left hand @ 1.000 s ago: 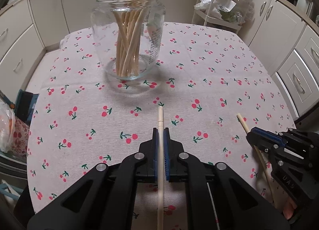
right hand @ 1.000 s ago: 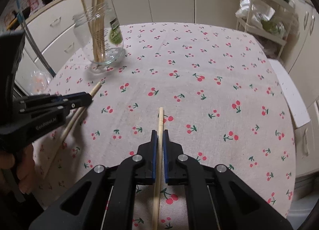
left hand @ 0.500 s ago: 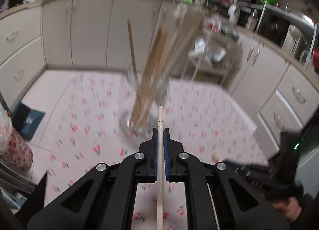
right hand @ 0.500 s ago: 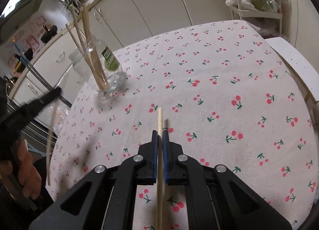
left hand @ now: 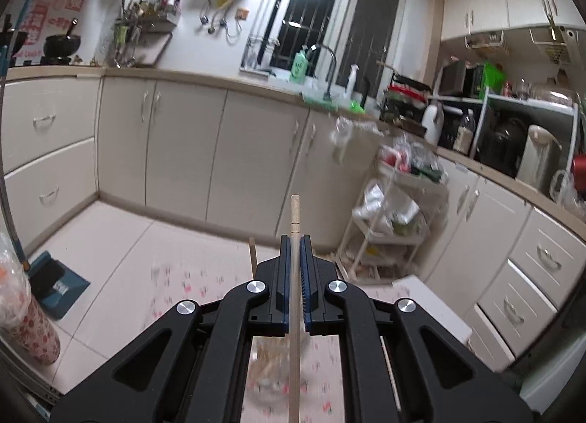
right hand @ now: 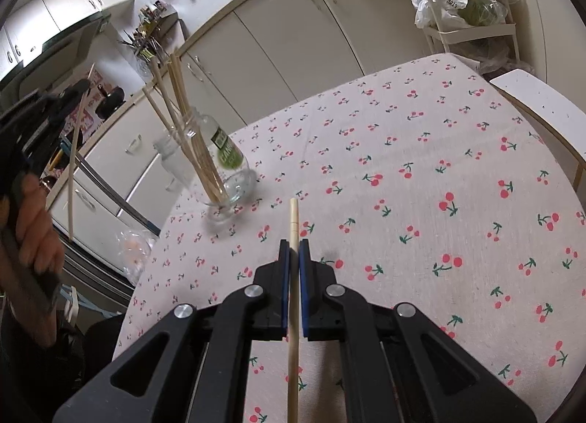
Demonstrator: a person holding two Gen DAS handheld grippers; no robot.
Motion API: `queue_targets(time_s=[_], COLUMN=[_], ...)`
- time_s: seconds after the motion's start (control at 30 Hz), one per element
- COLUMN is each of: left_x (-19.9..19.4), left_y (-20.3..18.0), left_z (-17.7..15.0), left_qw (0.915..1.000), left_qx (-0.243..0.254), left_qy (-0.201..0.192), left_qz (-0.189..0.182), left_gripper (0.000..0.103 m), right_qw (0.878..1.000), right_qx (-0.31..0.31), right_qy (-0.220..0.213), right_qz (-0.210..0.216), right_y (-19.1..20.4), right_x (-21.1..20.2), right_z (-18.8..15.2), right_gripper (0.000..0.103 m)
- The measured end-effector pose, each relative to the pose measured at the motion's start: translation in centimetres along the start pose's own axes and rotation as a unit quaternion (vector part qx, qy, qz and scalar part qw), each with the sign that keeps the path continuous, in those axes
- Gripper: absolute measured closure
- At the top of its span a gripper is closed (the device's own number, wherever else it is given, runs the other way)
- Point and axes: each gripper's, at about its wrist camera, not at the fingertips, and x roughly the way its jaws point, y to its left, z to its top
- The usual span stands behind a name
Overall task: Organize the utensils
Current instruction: 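Lift both chopsticks upright and carry them over the glass jar mouth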
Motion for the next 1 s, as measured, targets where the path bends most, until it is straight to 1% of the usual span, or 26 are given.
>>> queue_targets(time_s=[0.17,0.37,0.47,0.57,0.77,1.0], left_x=[1.9,4.2,5.2,6.2,8.8,9.7], left_y=[0.3,0.5,0.4,0.3,0.1,0.3], left_z=[2.1,4.5,4.8,4.4,3.3,1.4], left_qw=[0.9995,0.9958,0.9937,0.9924,0.9912,0.9902], left_qx=[-0.015,-0.040,-0.046,-0.044,-0.038,-0.030], left_qy=[-0.026,-0.080,-0.100,-0.112,-0.118,-0.122], left_qz=[0.005,0.015,0.020,0.027,0.045,0.061], left_gripper=[0.098,0.098,0.098,0.098,0.098,0.098], right_qw=[1.000,1.000,0.999,0.999,0.999,0.999], right_qx=[0.007,0.017,0.024,0.026,0.026,0.037], right_qy=[-0.011,-0.006,-0.007,-0.005,-0.001,-0.003], right_qz=[0.012,0.017,0.019,0.020,0.025,0.028], right_y=[-0.1,-0.3,-0.6,-0.7,-0.6,-1.0], right_x=[-0.1,0.3,0.4,0.6,0.9,1.0], right_z=[0.1,0.0,0.1,0.2,0.2,0.4], right_gripper=[0.097,0.097,0.097,0.097,0.097,0.097])
